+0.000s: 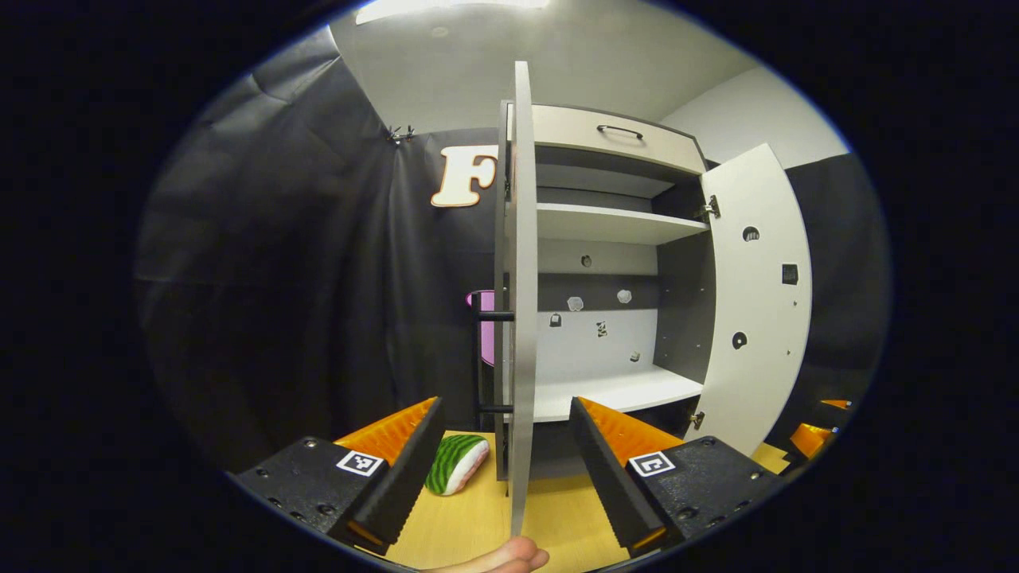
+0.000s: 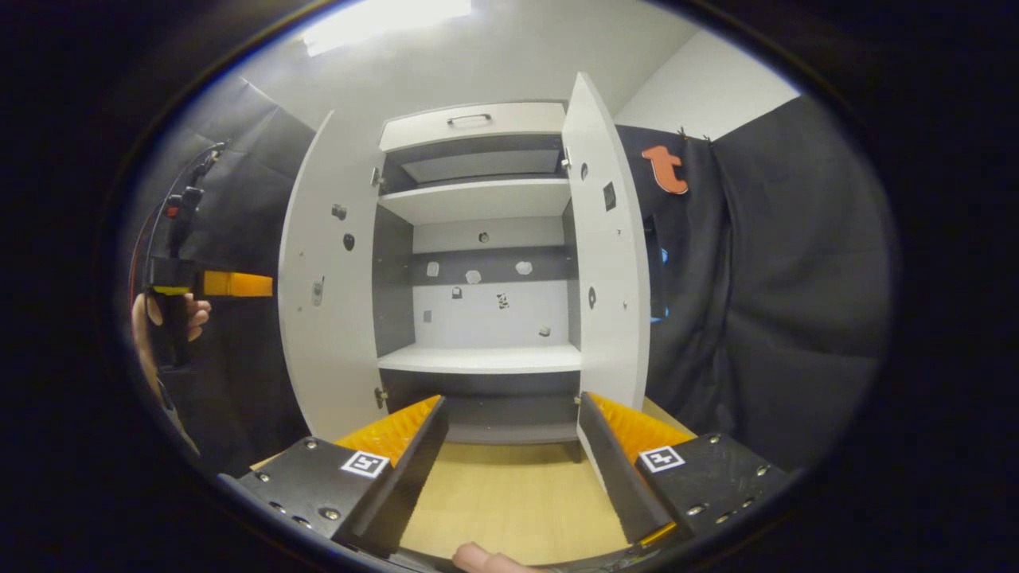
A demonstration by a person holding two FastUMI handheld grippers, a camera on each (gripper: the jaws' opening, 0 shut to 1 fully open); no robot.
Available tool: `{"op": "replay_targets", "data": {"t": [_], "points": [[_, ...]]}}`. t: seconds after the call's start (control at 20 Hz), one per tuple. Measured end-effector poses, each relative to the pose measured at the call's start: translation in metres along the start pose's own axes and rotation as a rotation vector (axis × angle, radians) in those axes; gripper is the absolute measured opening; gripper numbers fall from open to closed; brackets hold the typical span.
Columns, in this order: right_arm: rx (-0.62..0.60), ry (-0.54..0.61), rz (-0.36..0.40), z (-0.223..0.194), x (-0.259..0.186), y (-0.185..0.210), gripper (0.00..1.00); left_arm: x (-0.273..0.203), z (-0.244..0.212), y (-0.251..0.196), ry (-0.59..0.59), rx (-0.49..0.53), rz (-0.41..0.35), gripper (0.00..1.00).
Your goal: Open the right door of the double-door shoe cabinet with the right hand, and open the left door with the left hand.
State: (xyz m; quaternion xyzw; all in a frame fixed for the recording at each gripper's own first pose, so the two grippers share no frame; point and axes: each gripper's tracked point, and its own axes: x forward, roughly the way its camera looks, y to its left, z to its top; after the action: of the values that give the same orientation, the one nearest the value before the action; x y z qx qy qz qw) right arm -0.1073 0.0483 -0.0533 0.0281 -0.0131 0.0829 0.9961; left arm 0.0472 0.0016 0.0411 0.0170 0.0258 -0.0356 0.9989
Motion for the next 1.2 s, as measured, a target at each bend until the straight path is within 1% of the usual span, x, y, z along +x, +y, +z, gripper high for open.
{"op": "replay_targets", "data": {"t": [0.05,0.2,0.25,0.3,0.4,0.45,0.5,0.55,0.6,0.65,0.7,0.75,0.8,0.85,0.9,0.95,1.0,1.05,1.1,1.15,1.2], "points": [[0.004,-0.001,0.0,0.0,0.0,0.001,0.99,-0.003,-0.001,-0.008,-0.008,0.005,-0.006,0.96],[0.007,-0.003,0.002,0.001,-0.001,0.001,0.99,-0.013,-0.005,-0.041,-0.03,-0.01,-0.062,0.96],[0.008,-0.003,0.002,0.001,-0.001,0.001,0.99,-0.015,-0.008,-0.049,-0.03,-0.013,-0.07,0.96],[0.008,-0.005,0.004,0.002,-0.001,0.001,0.99,-0.018,-0.013,-0.055,-0.03,-0.01,-0.07,0.99],[0.02,-0.011,0.03,0.004,-0.003,0.005,0.99,-0.021,-0.019,-0.063,-0.037,-0.007,-0.044,0.92],[0.033,-0.009,0.042,0.004,-0.004,0.006,0.98,-0.023,-0.023,-0.068,-0.038,0.0,-0.031,0.92],[0.035,-0.013,0.038,0.006,-0.004,0.003,0.98,-0.024,-0.027,-0.075,-0.035,0.001,-0.031,0.95],[0.028,-0.023,0.028,0.008,-0.005,0.0,0.99,-0.025,-0.03,-0.081,-0.032,-0.001,-0.033,0.96],[0.02,-0.031,0.018,0.012,-0.006,-0.001,0.95,-0.026,-0.032,-0.088,-0.026,-0.009,-0.042,0.96],[0.018,-0.038,0.012,0.014,-0.008,0.0,0.99,-0.026,-0.035,-0.095,-0.023,-0.021,-0.047,0.96],[0.018,-0.04,0.01,0.016,-0.009,-0.001,0.99,-0.027,-0.036,-0.101,-0.025,-0.03,-0.051,0.96],[0.016,-0.039,0.004,0.018,-0.008,-0.001,0.95,-0.028,-0.037,-0.107,-0.03,-0.029,-0.054,0.96],[0.011,-0.038,-0.002,0.021,-0.007,-0.002,0.99,-0.03,-0.036,-0.112,-0.04,-0.024,-0.053,0.96],[0.005,-0.04,-0.005,0.025,-0.004,-0.004,0.95,-0.032,-0.036,-0.117,-0.051,-0.02,-0.05,0.96],[0.0,-0.041,-0.007,0.029,-0.003,-0.005,0.99,-0.034,-0.037,-0.122,-0.062,-0.019,-0.047,0.96],[-0.003,-0.043,-0.014,0.032,-0.001,-0.008,0.99,-0.036,-0.041,-0.13,-0.068,-0.024,-0.048,0.96],[-0.002,-0.046,-0.021,0.034,-0.001,-0.011,0.99,-0.038,-0.046,-0.136,-0.066,-0.028,-0.05,0.92],[-0.001,-0.048,-0.025,0.035,-0.002,-0.013,0.99,-0.041,-0.052,-0.142,-0.065,-0.034,-0.048,0.92],[-0.004,-0.053,-0.022,0.036,-0.003,-0.014,0.95,-0.043,-0.056,-0.146,-0.064,-0.036,-0.044,0.96],[-0.008,-0.058,-0.019,0.036,-0.006,-0.015,0.99,-0.043,-0.06,-0.15,-0.066,-0.039,-0.037,0.96],[-0.009,-0.06,-0.012,0.036,-0.009,-0.015,0.99,-0.044,-0.063,-0.152,-0.069,-0.046,-0.017,0.96]]}}
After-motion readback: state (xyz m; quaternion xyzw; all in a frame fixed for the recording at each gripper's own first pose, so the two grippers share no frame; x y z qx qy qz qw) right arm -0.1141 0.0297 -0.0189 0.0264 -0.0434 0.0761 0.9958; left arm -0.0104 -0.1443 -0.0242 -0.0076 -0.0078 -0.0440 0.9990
